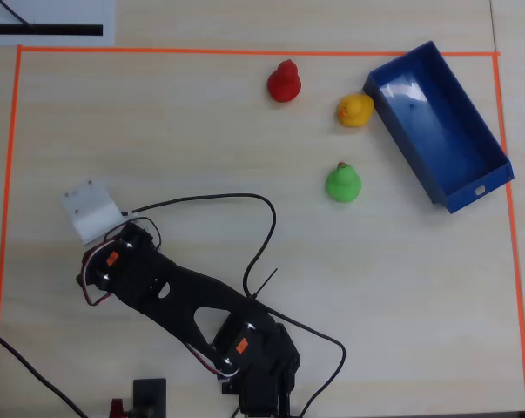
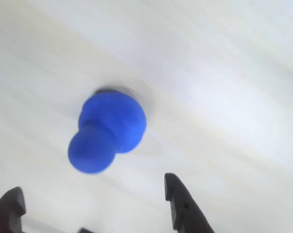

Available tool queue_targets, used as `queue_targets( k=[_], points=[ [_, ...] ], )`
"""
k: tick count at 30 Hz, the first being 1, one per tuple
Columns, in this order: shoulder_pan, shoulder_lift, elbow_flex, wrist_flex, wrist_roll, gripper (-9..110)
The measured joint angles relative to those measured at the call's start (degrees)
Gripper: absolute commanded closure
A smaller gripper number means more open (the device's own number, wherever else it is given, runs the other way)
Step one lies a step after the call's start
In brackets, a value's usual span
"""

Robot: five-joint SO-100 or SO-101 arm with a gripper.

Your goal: Grasp blue duck and put it into box.

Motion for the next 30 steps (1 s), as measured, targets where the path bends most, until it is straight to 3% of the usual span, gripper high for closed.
queue_targets(
  k=[13, 27, 29, 30],
  points=[
    [-2.2, -10.6, -2.7, -7.4, 5.3, 64],
    [0.0, -11.7, 6.7, -13.5, 4.7, 66],
    [-0.2, -11.6, 7.3, -13.5, 4.6, 69],
    [-0.2, -11.3, 7.6, -13.6, 4.6, 78]
  ],
)
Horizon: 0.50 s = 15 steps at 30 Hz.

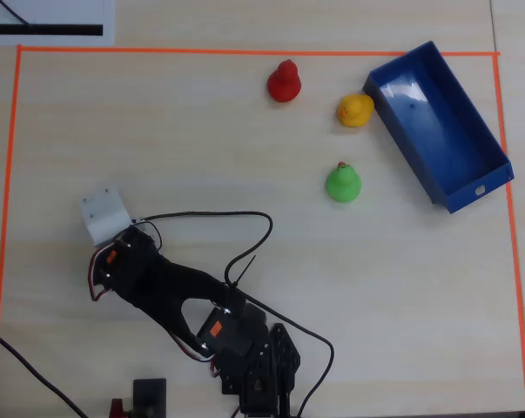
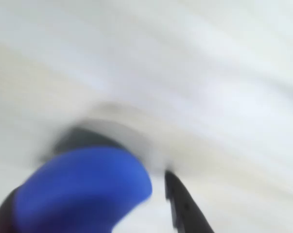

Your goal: Grasp blue duck and put it into box.

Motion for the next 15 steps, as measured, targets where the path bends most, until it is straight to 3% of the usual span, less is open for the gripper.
queue_targets(
  k=[2, 15],
  points=[
    [0.1, 0.6, 0.7, -0.2, -0.3, 101],
    [6.2, 11.3, 4.7, -0.8, -4.0, 101]
  ],
)
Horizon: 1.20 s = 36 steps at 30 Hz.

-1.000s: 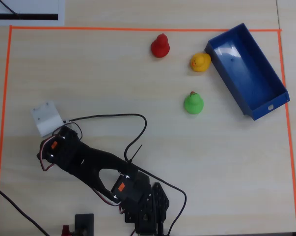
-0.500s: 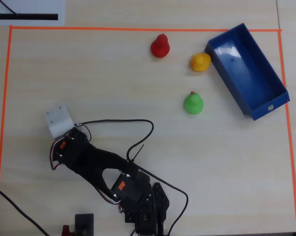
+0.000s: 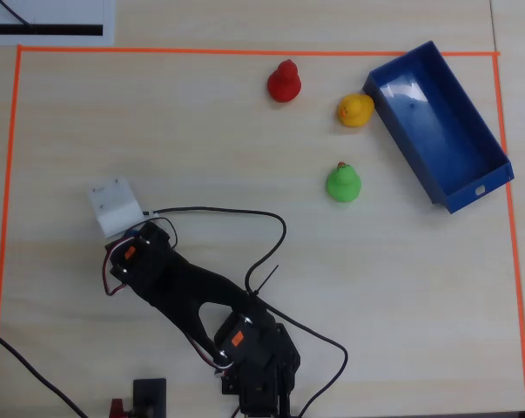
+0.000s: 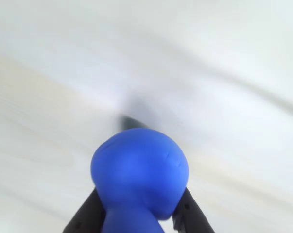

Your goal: Grasp blue duck and put it into box.

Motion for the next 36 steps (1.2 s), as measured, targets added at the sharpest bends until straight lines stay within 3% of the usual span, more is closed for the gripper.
queue_targets(
  k=[5, 10, 18, 23, 28, 36],
  points=[
    [11.9, 14.4, -3.7, 5.7, -5.4, 101],
    [32.3, 19.2, -17.1, 6.4, -15.3, 101],
    [67.6, -14.0, -62.3, 19.7, -19.2, 101],
    [83.7, -35.9, -90.0, 20.0, -19.8, 101],
    [92.4, -46.8, -99.1, 17.7, -19.8, 101],
    [93.3, -49.0, -90.4, 10.1, -20.1, 101]
  ],
)
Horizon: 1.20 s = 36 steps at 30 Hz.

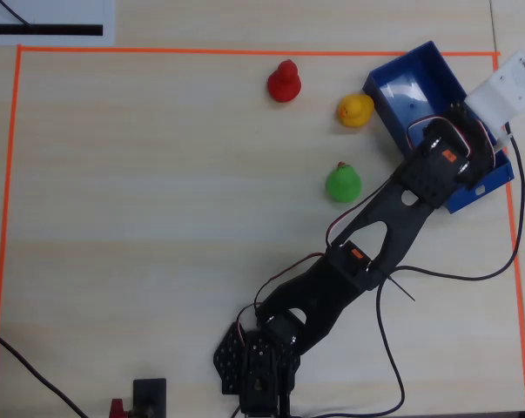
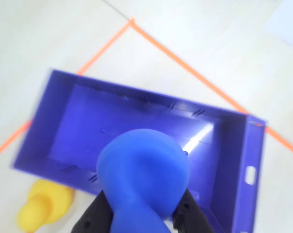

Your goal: Grasp blue duck and put it into box.

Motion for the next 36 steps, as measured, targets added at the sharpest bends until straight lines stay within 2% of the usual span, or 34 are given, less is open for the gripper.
queue_targets(
  k=[7, 13, 20, 23, 24, 26, 28, 33, 36],
  points=[
    [0.4, -0.4, 12.7, -11.2, -2.0, 101],
    [0.4, -1.9, 16.8, -16.3, -2.5, 82],
    [0.4, -1.9, 16.7, -14.5, -6.2, 70],
    [0.4, -1.9, 16.1, -12.7, -6.4, 72],
    [0.4, -1.9, 15.7, -12.1, -6.4, 76],
    [0.3, -1.9, 14.2, -11.4, -5.6, 92],
    [-0.1, -1.9, 11.2, -10.5, -2.7, 101],
    [-3.6, 4.6, 6.4, -8.5, 14.9, 101],
    [-10.5, 19.1, 14.0, -1.5, 19.8, 101]
  ],
)
